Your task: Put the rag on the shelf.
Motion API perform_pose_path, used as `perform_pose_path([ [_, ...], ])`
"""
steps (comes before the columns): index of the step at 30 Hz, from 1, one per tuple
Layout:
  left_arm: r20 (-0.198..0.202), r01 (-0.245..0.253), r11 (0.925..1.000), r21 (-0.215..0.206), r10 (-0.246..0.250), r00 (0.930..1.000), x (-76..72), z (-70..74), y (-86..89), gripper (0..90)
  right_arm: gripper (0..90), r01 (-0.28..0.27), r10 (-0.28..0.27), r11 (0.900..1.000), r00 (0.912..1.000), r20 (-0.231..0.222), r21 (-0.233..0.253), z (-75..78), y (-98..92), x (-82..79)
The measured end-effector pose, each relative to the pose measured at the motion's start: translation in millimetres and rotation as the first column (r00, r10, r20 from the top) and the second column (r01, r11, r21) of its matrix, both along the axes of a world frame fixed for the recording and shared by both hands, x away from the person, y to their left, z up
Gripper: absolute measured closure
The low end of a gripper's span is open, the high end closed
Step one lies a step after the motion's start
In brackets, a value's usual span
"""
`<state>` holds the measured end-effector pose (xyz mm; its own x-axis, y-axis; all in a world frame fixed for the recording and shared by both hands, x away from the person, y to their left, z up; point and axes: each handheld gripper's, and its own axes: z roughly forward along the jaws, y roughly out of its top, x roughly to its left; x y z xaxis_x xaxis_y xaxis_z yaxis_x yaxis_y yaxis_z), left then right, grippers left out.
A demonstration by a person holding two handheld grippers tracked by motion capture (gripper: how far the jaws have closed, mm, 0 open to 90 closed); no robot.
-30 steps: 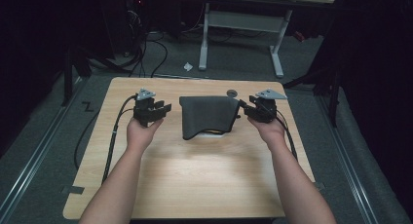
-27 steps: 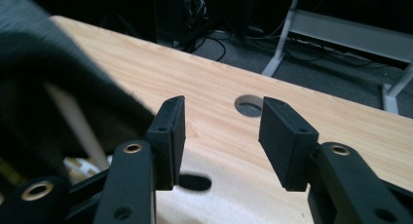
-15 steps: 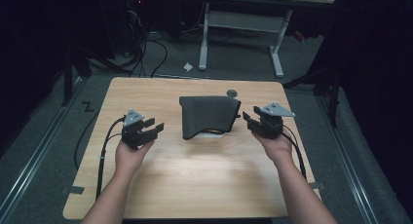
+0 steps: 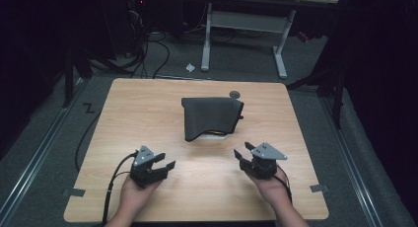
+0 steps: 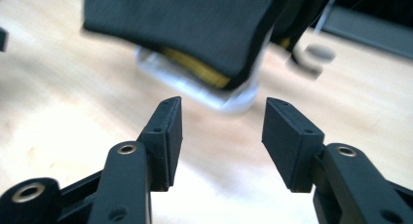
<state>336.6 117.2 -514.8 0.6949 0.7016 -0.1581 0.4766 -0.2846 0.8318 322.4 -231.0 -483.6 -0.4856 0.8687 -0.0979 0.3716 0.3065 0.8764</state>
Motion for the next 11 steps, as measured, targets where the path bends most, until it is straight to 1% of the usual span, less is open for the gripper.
perform_pose_path([
  [1,0.008,0.033,0.9986,0.043,-0.033,0.9994,-6.0,-0.1,-9.1,45.3,49.3,0.002,-0.002,1.0,1.0,0.003,-0.005,-8.3,1.4,-6.3],
  [2,0.045,0.07,0.9924,0.102,-0.075,0.9962,-14.0,0.8,-18.4,45.2,51.3,0.01,-0.01,1.0,0.9999,0.005,-0.009,-16.9,1.8,-12.6],
  [3,0.087,0.107,0.9826,0.152,-0.122,0.9888,-21.6,1.7,-26.9,45.2,51.8,0.011,-0.011,1.0,0.9999,-0.012,-0.02,-23.7,1.8,-16.2],
  [4,0.116,0.118,0.9734,0.196,-0.143,0.9829,-26.8,2.8,-32.9,44.6,51.4,0.009,-0.01,0.999,0.9992,-0.039,-0.038,-27.6,2.0,-17.4],
  [5,0.124,0.12,0.9697,0.213,-0.149,0.9811,-28.3,3.1,-35.8,44.5,51.4,0.011,-0.013,0.999,0.999,-0.043,-0.05,-30.0,1.5,-18.2],
  [6,0.111,0.123,0.9717,0.201,-0.147,0.9829,-26.5,2.6,-36.2,44.5,51.3,0.014,-0.016,0.999,0.9988,-0.045,-0.042,-31.2,0.4,-18.2],
  [7,0.09,0.12,0.9748,0.188,-0.139,0.9863,-23.1,1.8,-34.8,44.5,50.8,0.016,-0.018,0.999,0.9983,-0.056,-0.032,-31.4,-0.7,-16.7],
  [9,0.058,0.107,0.9812,0.161,-0.117,0.9914,-16.3,-1.0,-29.4,44.2,50.4,0.027,-0.028,0.999,0.9979,-0.058,-0.028,-31.8,-1.0,-13.7],
  [11,0.038,0.092,0.9847,0.148,-0.099,0.9944,-11.8,-4.1,-23.9,43.9,50.2,0.026,-0.027,0.999,0.9977,-0.063,-0.028,-32.6,-1.1,-11.9],
])
